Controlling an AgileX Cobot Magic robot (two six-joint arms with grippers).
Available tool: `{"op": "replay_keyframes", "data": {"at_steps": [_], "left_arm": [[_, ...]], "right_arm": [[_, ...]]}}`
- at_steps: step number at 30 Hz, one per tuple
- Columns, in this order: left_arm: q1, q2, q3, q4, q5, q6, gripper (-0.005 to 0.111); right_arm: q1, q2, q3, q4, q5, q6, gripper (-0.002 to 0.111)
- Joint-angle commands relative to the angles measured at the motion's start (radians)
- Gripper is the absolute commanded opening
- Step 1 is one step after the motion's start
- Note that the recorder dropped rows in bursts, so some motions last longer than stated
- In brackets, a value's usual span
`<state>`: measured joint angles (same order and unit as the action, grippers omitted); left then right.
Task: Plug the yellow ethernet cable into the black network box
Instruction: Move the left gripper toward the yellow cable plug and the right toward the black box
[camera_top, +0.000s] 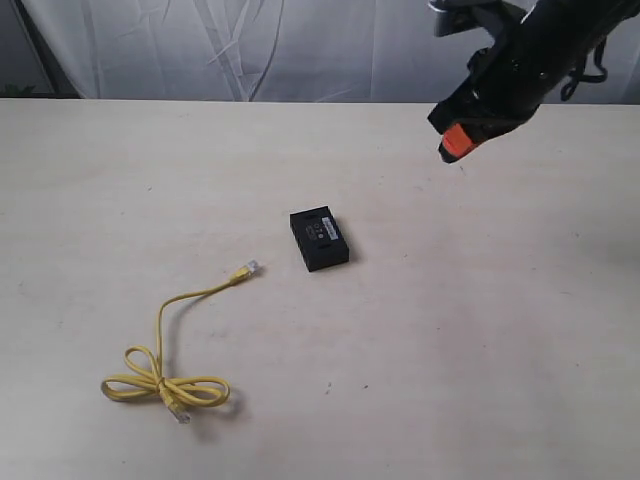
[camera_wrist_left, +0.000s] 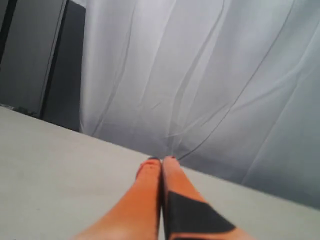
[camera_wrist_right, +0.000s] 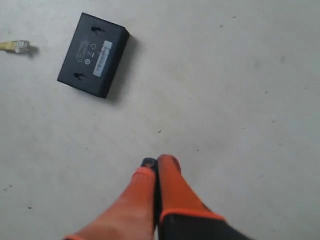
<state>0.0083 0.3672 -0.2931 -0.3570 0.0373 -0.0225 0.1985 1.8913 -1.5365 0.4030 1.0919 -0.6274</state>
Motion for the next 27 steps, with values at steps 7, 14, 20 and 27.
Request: {"op": "replay_keyframes", "data": {"at_steps": [7, 14, 20, 27], "left_arm": [[0.000, 0.492, -0.347, 0.202, 0.332, 0.171, 0.000], [-0.002, 0.784, -0.515, -0.171, 0.521, 0.608, 0.000], [-0.089, 0.991, -0.576, -0.372, 0.577, 0.963, 0.000], [-0.223, 1.186, -0.642, -0.374, 0.591, 1.045, 0.000]], "right_arm": [[0.001, 0.232, -0.166, 0.116, 0.067, -0.016, -0.001], [0.001, 0.327, -0.244, 0.150, 0.077, -0.016, -0.001], [0.001, 0.375, -0.291, 0.165, 0.079, -0.012, -0.001], [0.001, 0.393, -0.306, 0.208, 0.077, -0.010, -0.001]]}}
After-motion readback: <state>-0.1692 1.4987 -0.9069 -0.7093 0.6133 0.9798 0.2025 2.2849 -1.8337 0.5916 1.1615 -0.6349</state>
